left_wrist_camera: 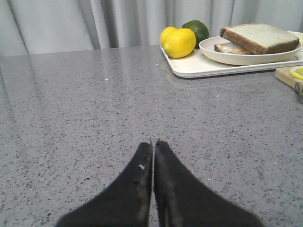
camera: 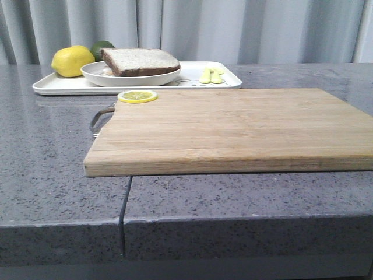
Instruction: Place bread and move sandwich to tray
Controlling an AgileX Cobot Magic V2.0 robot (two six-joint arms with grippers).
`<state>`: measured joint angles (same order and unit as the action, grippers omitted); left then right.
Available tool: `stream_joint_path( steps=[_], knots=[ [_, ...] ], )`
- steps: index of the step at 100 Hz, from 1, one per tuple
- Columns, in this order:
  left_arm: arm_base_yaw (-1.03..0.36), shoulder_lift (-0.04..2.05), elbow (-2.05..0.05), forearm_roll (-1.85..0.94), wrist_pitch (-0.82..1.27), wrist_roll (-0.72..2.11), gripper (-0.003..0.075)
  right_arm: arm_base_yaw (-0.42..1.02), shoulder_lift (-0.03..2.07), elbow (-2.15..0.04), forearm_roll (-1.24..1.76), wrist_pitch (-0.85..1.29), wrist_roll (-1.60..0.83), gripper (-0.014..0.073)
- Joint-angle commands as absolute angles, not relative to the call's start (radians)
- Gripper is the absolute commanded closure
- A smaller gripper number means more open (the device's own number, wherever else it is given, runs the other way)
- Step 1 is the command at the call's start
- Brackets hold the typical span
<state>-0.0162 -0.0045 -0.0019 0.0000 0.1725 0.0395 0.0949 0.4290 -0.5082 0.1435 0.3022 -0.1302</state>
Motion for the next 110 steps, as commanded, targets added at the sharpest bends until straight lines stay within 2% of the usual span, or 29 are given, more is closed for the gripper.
stream_joint_path(
  steps=[1, 69, 110],
  knots=[
    [-0.016, -0.035, 0.015, 0.0, 0.1, 0.041, 0.074, 0.09, 0.433, -0.535, 0.144, 0.227, -0.136, 0.0661],
    [-0.016, -0.035, 0.015, 0.0, 0.1, 0.041, 0.074, 0.09, 0.422, -0.523, 0.093, 0.221, -0.137, 0.0661],
    [-0.016, -0.035, 0.015, 0.0, 0.1, 0.041, 0.074, 0.091, 0.154, -0.184, 0.06, 0.0, -0.134, 0.0661]
  ],
)
